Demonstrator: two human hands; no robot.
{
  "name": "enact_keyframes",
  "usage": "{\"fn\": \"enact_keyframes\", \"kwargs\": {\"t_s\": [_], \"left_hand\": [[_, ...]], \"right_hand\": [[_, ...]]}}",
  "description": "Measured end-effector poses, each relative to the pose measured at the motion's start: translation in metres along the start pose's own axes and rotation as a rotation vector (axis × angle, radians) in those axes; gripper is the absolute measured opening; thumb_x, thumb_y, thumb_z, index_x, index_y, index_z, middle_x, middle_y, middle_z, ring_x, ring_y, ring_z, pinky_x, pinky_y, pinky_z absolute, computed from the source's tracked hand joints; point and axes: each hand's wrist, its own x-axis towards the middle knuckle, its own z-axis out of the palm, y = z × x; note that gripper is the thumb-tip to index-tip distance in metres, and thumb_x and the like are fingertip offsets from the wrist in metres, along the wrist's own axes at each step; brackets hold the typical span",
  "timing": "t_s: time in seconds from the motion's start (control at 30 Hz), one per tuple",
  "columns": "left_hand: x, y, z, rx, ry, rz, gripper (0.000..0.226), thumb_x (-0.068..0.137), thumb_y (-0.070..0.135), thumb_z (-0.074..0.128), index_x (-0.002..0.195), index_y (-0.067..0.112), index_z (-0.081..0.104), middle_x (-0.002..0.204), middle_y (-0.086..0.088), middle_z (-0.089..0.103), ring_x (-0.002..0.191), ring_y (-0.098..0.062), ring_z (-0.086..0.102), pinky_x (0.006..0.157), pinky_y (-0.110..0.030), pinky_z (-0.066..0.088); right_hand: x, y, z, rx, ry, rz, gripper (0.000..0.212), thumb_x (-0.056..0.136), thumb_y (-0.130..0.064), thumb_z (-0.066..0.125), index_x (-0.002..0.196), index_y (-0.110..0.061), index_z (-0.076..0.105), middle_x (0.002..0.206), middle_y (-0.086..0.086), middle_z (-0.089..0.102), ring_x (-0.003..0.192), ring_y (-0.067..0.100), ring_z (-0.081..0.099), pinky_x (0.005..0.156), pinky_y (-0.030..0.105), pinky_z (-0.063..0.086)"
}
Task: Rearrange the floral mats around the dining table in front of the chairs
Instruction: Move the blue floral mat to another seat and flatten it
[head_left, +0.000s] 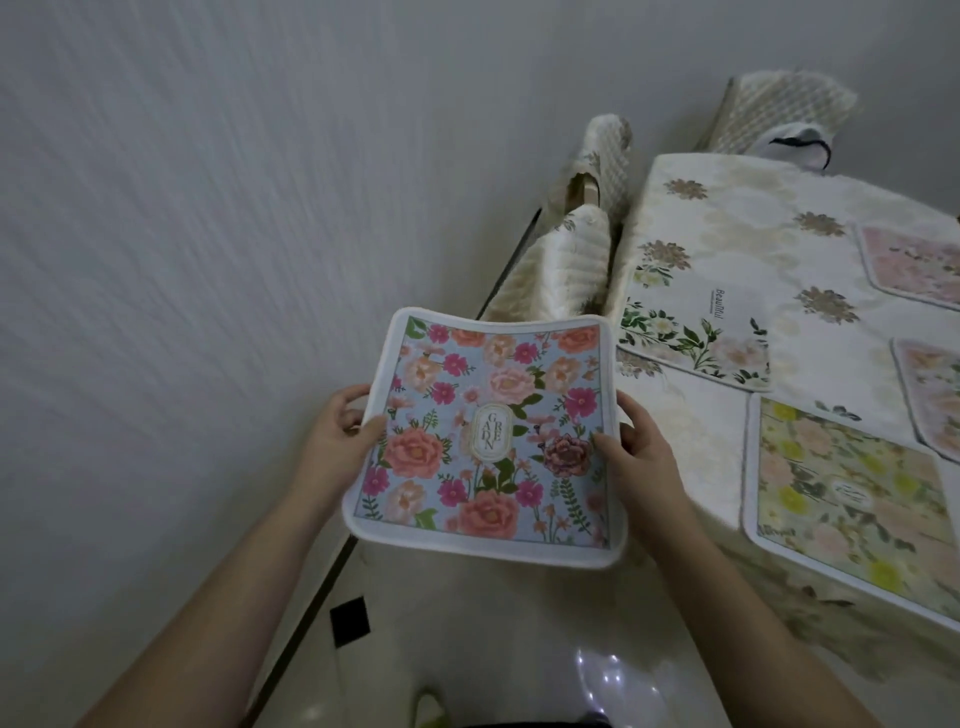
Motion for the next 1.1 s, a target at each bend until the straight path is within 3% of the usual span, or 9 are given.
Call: {"fn": "enact_keyframes", "kwargs": {"t_s": [0.23, 0.33, 0.53, 0.7, 0.97, 1.1], "left_hand": [[0.019, 0.016, -0.047, 0.071, 0.034, 0.050, 0.037, 0.092, 0.022, 0.067, 0.125, 0.031, 0.053, 0.103, 0.000, 0.071, 0.073, -0.018, 0.075, 0.057, -0.038, 0.061], [0.033, 0.026, -0.046, 0.075, 0.030, 0.059, 0.037, 0.092, 0.023, 0.067, 0.126, 0.032, 0.053, 0.104, 0.001, 0.070, 0.074, -0.018, 0.075, 0.059, -0.040, 0.061], [0.074, 0.056, -0.017, 0.090, 0.016, 0.080, 0.037, 0.090, 0.024, 0.069, 0.124, 0.031, 0.055, 0.102, 0.000, 0.071, 0.074, -0.019, 0.075, 0.064, -0.046, 0.062], [0.117, 0.097, 0.012, 0.111, 0.027, 0.122, 0.037, 0.090, 0.024, 0.069, 0.125, 0.029, 0.055, 0.098, -0.001, 0.072, 0.071, -0.018, 0.075, 0.055, -0.035, 0.060], [0.180, 0.147, 0.034, 0.049, 0.041, 0.133, 0.032, 0.091, 0.021, 0.068, 0.118, 0.033, 0.058, 0.097, -0.001, 0.074, 0.074, -0.026, 0.075, 0.065, -0.050, 0.061], [0.209, 0.158, 0.041, 0.041, 0.037, 0.129, 0.030, 0.092, 0.020, 0.067, 0.117, 0.034, 0.058, 0.095, 0.000, 0.075, 0.074, -0.026, 0.075, 0.065, -0.051, 0.061]], "right_hand": [[0.013, -0.016, 0.040, 0.035, -0.014, -0.018, 0.053, 0.095, -0.019, 0.058, 0.136, -0.048, 0.042, 0.111, -0.002, 0.073, 0.091, 0.018, 0.074, 0.066, 0.038, 0.063], [0.027, -0.025, 0.042, 0.021, 0.012, -0.012, 0.048, 0.095, -0.018, 0.058, 0.131, -0.048, 0.047, 0.112, -0.006, 0.072, 0.090, 0.014, 0.074, 0.065, 0.036, 0.062], [0.077, -0.045, 0.026, 0.028, 0.060, -0.007, 0.033, 0.095, -0.017, 0.058, 0.102, -0.048, 0.069, 0.106, -0.014, 0.072, 0.081, 0.011, 0.074, 0.057, 0.027, 0.059], [0.136, -0.068, 0.005, 0.060, 0.060, -0.013, 0.032, 0.095, -0.019, 0.060, 0.103, -0.048, 0.070, 0.109, -0.013, 0.071, 0.083, 0.011, 0.074, 0.063, 0.032, 0.061], [0.211, -0.102, -0.011, 0.124, 0.013, -0.030, 0.031, 0.095, -0.014, 0.060, 0.117, -0.036, 0.068, 0.111, -0.006, 0.072, 0.088, 0.017, 0.075, 0.071, 0.041, 0.062], [0.239, -0.113, -0.008, 0.122, 0.012, -0.026, 0.033, 0.096, -0.013, 0.059, 0.122, -0.031, 0.065, 0.112, -0.004, 0.071, 0.087, 0.018, 0.075, 0.066, 0.035, 0.062]]}}
